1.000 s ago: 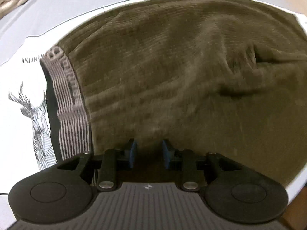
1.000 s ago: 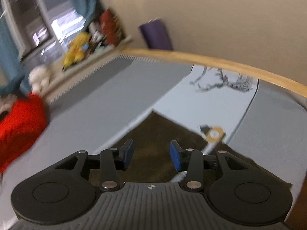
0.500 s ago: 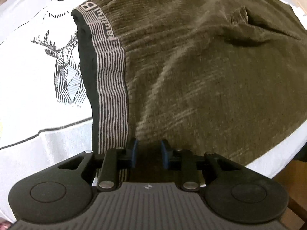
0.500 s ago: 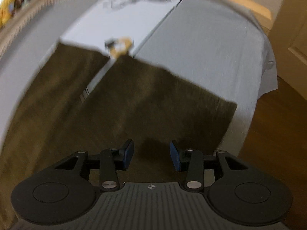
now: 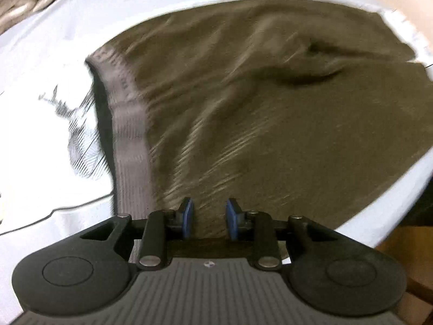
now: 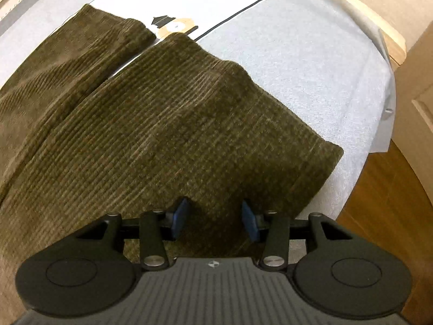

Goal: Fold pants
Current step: 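Lay the folded leg down and open the right tool, then grasp the grey striped waistband with the left tool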

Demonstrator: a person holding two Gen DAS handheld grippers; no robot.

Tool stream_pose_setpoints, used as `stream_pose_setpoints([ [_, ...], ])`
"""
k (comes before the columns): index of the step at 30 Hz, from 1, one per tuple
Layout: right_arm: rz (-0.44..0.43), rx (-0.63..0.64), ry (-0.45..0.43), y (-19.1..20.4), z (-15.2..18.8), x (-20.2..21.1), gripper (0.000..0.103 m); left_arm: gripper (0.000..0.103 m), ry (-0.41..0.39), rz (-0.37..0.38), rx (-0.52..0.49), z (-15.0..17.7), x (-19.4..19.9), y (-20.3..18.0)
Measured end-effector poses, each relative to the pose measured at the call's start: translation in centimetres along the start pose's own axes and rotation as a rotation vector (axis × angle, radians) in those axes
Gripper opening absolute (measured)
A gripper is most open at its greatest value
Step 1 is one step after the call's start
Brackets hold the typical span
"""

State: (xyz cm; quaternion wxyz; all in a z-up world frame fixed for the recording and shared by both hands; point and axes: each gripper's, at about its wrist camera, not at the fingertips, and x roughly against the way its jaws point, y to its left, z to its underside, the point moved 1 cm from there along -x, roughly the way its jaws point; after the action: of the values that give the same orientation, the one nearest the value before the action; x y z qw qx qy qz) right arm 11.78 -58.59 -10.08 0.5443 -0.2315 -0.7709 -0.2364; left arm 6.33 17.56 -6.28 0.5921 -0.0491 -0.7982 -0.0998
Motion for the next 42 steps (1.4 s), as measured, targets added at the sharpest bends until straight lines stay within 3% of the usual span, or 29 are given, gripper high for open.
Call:
stream_pose_setpoints([
  [1, 0.002, -0.014, 0.001, 0.0, -0.2, 0.1, 0.049, 0.031, 0.055, -0.046, -0.010, 0.4, -1.3, 0.3],
  [3, 0.006, -0.056, 0.002, -0.2, -0.5, 0.5, 0.047, 0.031, 0.067, -0.058, -0.045, 1.0, -1.5, 0.6],
  [6, -0.016, -0.154, -0.060, -0.8, -0.9, 2.4, 0.047, 0.035, 0.004, -0.062, -0.003, 0.4, 0.3, 0.8],
  [9, -0.060, -0.155, -0.189, 0.1, -1.3, 5.6, 0.047, 0.040, -0.101, -0.038, 0.029, -0.5, 2.9, 0.9],
  [15, -0.225, 0.023, -0.497, 5.1, 0.0, 14.4, 0.048, 0.045, -0.264, -0.019, 0.075, -2.3, 6.4, 0.7],
  [21, -0.439, 0.325, -0.647, 10.4, 4.7, 22.4, 0.052, 0.045, -0.330, -0.035, 0.123, -3.3, 8.2, 1.0],
  [25, -0.510, 0.488, -0.664, 12.7, 7.6, 22.5, 0.055, 0.045, -0.337, -0.054, 0.161, -4.6, 7.8, 1.2],
  [28, -0.461, 0.554, -0.604, 14.3, 8.9, 20.9, 0.054, 0.045, -0.340, -0.069, 0.180, -5.0, 7.5, 1.5],
  [36, -0.452, 0.533, -0.579, 15.5, 8.7, 20.2, 0.054, 0.041, -0.372, -0.117, 0.188, -6.5, 7.2, 1.6],
  [42, -0.459, 0.496, -0.552, 16.1, 8.2, 18.9, 0.054, 0.041, -0.365, -0.066, 0.173, -8.2, 6.7, 0.8],
])
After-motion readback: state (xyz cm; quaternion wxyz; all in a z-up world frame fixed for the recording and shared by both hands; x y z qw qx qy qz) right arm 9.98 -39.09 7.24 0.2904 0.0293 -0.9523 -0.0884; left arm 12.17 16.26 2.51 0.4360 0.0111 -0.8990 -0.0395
